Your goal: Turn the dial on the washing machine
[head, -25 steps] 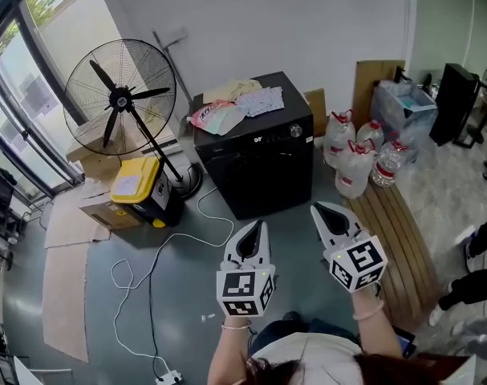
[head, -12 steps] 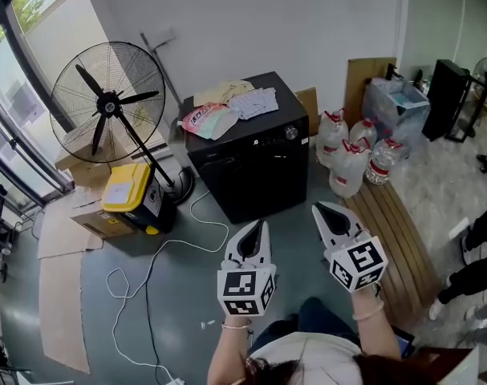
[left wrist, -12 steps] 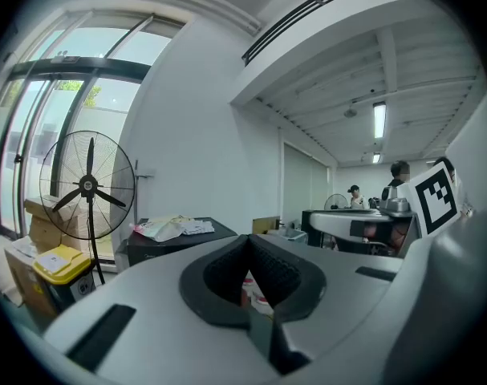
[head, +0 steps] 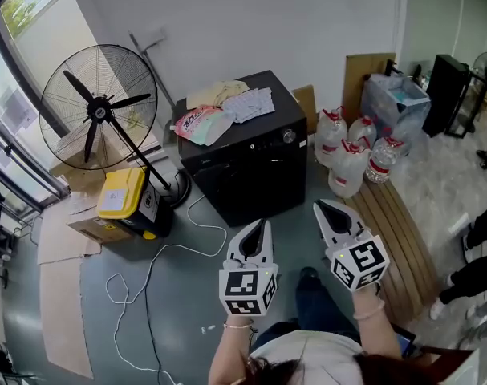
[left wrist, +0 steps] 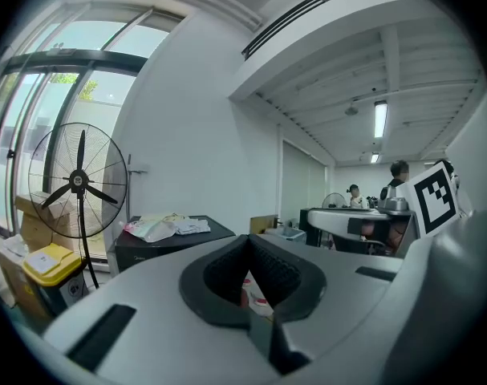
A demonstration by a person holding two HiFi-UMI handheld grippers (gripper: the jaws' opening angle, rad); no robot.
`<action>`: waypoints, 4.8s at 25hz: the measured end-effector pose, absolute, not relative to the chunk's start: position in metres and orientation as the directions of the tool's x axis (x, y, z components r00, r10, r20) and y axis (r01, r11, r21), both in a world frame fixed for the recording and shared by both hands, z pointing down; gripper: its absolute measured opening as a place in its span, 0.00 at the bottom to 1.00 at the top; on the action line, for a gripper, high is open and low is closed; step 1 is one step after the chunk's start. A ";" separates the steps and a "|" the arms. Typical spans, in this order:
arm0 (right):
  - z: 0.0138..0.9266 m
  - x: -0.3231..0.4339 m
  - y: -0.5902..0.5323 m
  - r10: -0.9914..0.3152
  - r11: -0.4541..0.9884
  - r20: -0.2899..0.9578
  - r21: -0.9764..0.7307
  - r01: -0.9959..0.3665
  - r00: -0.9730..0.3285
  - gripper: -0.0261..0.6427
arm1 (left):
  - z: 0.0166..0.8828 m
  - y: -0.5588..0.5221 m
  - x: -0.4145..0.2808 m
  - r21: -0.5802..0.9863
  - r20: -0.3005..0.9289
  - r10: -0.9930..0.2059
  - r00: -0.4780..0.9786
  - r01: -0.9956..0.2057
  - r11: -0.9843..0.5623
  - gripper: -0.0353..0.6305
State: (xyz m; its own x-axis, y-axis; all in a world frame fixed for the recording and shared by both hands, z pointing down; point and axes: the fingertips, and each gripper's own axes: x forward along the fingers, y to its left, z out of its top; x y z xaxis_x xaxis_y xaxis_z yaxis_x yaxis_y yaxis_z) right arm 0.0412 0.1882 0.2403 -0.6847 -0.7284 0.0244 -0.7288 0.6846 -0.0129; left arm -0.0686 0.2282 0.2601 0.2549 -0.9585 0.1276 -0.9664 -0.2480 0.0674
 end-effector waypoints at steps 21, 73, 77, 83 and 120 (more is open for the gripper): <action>0.249 0.046 0.027 -0.658 0.753 0.027 -0.005 -0.659 -0.752 0.08 | 0.267 0.059 -0.042 0.055 0.164 -0.963 0.214 -0.977 -0.208 0.08; 0.408 -0.003 -0.199 -0.683 0.698 0.264 -0.038 -0.715 -0.681 0.21 | 0.405 -0.161 -0.072 0.072 0.263 -0.916 0.304 -0.953 -0.296 0.08; 0.421 -0.009 -0.211 -0.682 0.698 0.284 -0.021 -0.715 -0.674 0.24 | 0.417 -0.171 -0.074 0.087 0.272 -0.909 0.314 -0.949 -0.302 0.08; 0.437 -0.015 -0.230 -0.688 0.686 0.315 -0.010 -0.727 -0.654 0.28 | 0.426 -0.186 -0.077 0.105 0.275 -0.904 0.326 -0.945 -0.309 0.08; 0.524 -0.030 -0.286 -0.677 0.606 0.504 -0.032 -0.795 -0.536 0.47 | 0.473 -0.236 -0.093 0.159 0.339 -0.889 0.308 -0.950 -0.268 0.08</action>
State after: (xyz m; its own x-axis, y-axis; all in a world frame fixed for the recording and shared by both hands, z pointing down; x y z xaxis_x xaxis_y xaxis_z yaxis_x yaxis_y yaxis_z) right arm -0.0302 -0.2859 0.5238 -0.5365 -0.6772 0.5036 -0.7948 0.6060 -0.0318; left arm -0.0932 -0.2362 0.4730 0.3076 -0.8892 0.3386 -0.9502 -0.2681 0.1591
